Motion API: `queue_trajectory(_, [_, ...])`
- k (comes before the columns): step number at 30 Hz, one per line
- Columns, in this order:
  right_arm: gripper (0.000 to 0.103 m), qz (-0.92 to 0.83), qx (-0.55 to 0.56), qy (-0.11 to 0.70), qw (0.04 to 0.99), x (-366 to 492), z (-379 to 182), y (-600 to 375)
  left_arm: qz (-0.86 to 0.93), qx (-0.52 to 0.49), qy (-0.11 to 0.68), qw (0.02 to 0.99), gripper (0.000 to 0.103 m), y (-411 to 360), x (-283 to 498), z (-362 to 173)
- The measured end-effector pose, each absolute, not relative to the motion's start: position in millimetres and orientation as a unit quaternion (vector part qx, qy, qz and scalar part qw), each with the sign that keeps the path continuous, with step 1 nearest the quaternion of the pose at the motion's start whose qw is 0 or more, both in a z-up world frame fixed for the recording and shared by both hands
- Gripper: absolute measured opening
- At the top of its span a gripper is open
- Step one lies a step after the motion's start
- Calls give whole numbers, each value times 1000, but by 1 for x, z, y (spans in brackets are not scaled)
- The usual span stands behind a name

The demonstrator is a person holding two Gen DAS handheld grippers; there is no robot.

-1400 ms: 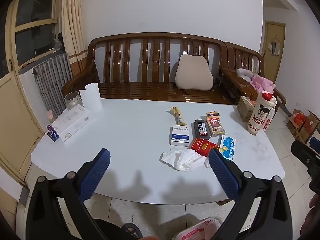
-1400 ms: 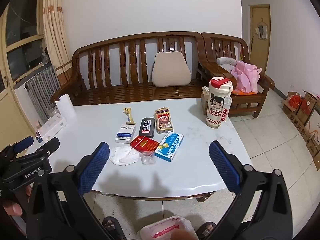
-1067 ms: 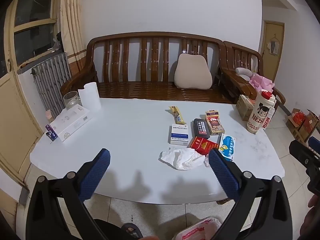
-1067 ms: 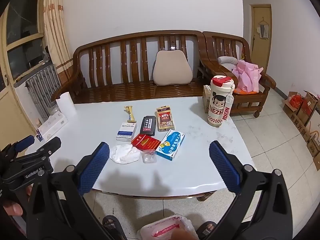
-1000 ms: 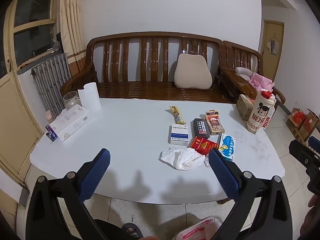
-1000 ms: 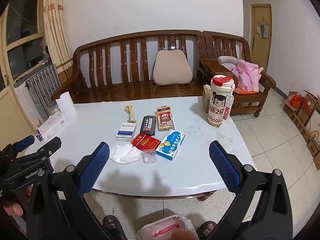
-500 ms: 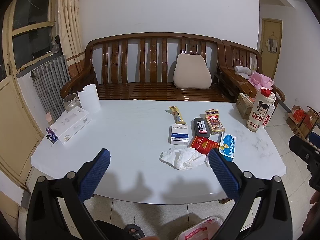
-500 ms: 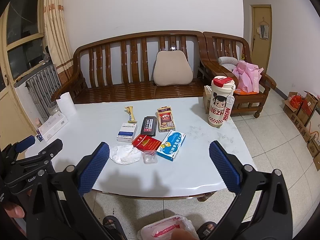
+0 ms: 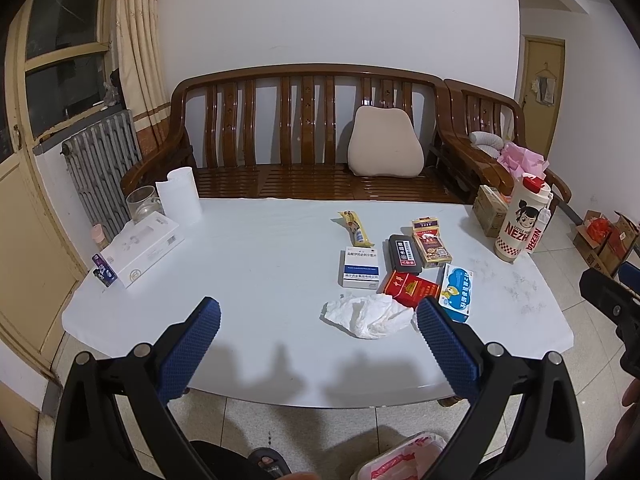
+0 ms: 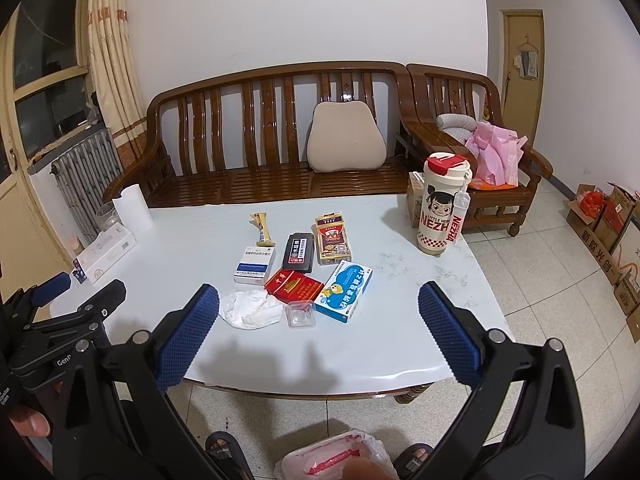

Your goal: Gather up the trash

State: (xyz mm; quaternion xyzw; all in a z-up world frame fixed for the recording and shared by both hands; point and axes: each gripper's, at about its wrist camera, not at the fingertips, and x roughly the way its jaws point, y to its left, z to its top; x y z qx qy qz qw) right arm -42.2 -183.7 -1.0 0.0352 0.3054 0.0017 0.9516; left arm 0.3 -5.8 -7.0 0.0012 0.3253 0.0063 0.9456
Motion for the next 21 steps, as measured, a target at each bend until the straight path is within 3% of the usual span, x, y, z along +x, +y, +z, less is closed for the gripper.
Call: queue_trajectory(21, [98, 0, 35, 305, 952, -43, -1, -183, 6, 3, 327, 945, 96, -5, -1, -8])
